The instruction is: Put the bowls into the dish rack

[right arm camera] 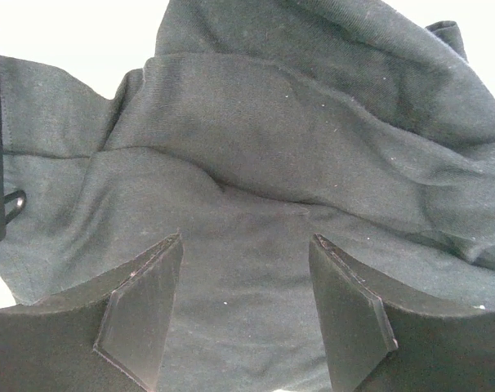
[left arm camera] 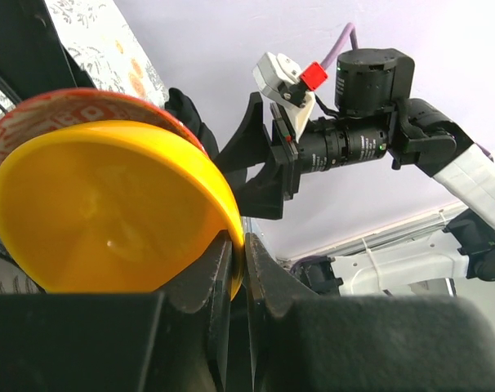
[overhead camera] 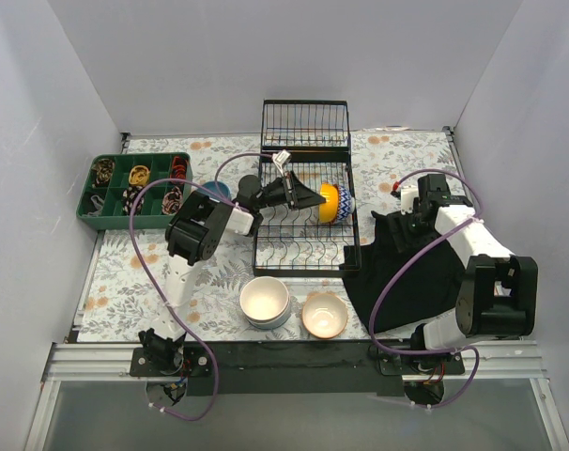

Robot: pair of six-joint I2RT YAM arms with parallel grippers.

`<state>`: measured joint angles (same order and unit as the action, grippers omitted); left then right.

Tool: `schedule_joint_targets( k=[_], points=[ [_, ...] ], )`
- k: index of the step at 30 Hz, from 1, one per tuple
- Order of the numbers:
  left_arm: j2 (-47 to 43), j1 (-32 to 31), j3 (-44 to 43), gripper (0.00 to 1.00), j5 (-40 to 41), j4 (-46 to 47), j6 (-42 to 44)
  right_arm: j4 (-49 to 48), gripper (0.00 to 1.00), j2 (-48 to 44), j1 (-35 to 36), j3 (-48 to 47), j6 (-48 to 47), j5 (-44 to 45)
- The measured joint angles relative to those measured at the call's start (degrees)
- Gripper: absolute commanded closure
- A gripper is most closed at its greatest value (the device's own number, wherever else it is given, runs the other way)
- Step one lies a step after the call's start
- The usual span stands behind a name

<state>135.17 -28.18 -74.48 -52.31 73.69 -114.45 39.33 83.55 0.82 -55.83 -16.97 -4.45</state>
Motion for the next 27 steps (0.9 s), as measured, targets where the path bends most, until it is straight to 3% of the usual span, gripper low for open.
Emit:
schedule_joint_targets(
  k=[4, 5, 6, 20, 27],
  points=[
    [-0.92, -0.02, 1.79, 0.91, 0.37, 0.46, 0.02, 0.02, 0.29, 1.18, 0.00, -0.31, 0.00, -0.02],
    [-1.01, -0.02, 1.90, 0.83, 0.46, 0.42, 0.00, 0.00, 0.29, 1.38, 0.02, -0.42, 0.00, -0.02],
    [-1.03, -0.02, 1.99, 0.81, 0.52, 0.37, 0.00, 0.02, 0.29, 1.51, 0.07, -0.55, 0.00, -0.02],
    [-1.55, 0.00, 2.67, 0.73, 0.68, -8.41, 6.54, -0.09, 0.29, 1.68, 0.55, -1.38, 0.02, -0.07],
    [-3.56, -0.02, 2.80, 0.63, 0.70, -16.98, 16.87, -0.13, 0.29, 1.68, 0.55, -1.38, 0.04, -0.26]
  ],
)
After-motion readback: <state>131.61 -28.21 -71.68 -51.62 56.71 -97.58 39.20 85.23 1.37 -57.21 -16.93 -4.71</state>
